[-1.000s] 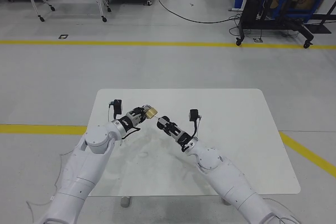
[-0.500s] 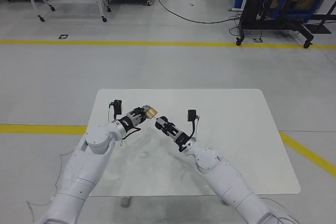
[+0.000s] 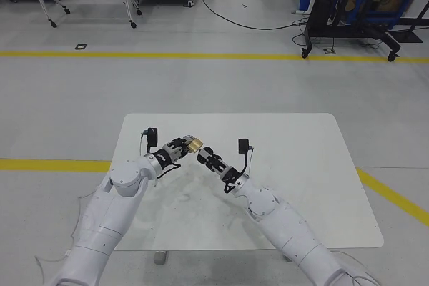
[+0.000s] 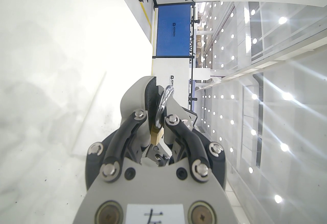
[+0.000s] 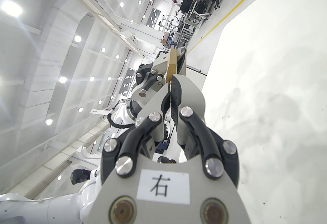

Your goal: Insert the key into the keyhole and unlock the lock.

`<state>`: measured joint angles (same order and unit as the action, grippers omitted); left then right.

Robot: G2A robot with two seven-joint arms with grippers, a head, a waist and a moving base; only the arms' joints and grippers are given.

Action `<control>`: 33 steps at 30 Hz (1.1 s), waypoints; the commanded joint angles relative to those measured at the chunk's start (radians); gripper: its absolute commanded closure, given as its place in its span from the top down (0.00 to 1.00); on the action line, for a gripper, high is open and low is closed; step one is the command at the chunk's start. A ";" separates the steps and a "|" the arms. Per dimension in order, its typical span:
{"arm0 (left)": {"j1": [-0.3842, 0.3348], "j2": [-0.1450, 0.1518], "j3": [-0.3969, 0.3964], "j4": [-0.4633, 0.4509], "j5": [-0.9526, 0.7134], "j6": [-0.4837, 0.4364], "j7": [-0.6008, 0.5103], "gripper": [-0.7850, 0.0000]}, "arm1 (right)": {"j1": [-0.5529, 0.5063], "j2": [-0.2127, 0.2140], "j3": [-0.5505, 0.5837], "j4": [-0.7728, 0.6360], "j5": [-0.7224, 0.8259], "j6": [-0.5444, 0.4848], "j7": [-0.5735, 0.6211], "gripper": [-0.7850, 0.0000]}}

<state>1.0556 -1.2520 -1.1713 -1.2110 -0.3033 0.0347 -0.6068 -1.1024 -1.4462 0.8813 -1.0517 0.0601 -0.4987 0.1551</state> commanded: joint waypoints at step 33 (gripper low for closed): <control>-0.103 -0.030 -0.019 0.247 -0.474 0.412 -0.263 0.00 | -0.026 0.027 0.110 -0.109 0.259 -0.286 0.441 0.00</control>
<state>0.9576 -1.2821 -1.1938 -0.9690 -0.7844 0.4480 -0.8698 -1.1307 -1.4195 0.9928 -1.1621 0.3525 -0.7846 0.6014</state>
